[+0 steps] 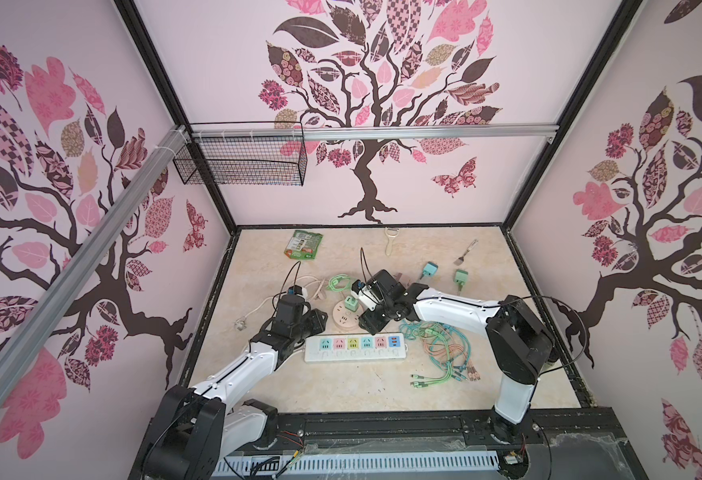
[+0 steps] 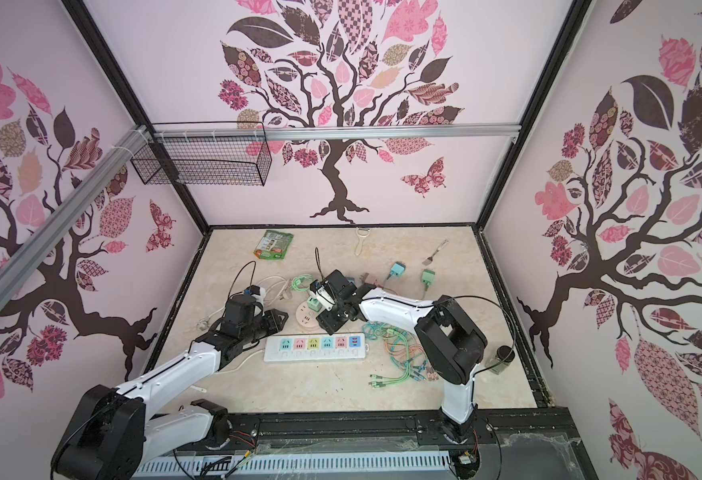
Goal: Insert the plug
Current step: 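Open the right gripper and lift it away from the plugged charger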
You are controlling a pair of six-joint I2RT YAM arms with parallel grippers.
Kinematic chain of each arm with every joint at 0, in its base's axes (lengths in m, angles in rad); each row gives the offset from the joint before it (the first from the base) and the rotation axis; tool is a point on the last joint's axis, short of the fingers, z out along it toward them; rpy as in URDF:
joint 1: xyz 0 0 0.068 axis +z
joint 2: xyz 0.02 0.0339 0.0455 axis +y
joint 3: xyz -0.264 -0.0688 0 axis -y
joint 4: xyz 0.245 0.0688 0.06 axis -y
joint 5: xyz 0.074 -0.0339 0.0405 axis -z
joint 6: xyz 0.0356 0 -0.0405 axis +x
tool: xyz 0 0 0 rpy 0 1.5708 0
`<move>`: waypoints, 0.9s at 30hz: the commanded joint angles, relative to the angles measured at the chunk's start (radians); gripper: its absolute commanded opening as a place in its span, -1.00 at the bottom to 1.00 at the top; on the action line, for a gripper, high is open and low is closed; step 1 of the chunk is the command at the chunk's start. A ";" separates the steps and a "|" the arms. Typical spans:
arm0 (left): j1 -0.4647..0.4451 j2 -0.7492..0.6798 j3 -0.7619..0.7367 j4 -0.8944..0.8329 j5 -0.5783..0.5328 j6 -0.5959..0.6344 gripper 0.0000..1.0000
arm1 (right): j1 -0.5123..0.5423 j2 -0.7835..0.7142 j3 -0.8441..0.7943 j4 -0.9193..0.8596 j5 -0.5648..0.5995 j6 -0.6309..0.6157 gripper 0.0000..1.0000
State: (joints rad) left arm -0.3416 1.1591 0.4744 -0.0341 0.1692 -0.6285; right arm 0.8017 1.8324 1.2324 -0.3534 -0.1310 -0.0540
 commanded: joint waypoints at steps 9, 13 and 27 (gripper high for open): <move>0.003 -0.114 -0.023 -0.095 -0.013 0.019 -0.17 | -0.040 -0.237 -0.165 0.083 0.002 0.071 0.45; 0.004 -0.207 -0.028 -0.147 -0.004 0.031 0.07 | -0.110 -0.324 -0.250 0.142 -0.017 0.086 0.46; 0.004 -0.393 0.062 -0.348 0.017 0.048 0.26 | -0.201 -0.326 -0.286 0.161 0.155 0.046 0.54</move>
State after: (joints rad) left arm -0.3408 0.7864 0.4843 -0.3237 0.1703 -0.5999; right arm 0.6155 1.4971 0.9295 -0.1959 -0.0147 0.0021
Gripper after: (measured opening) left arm 0.629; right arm 0.767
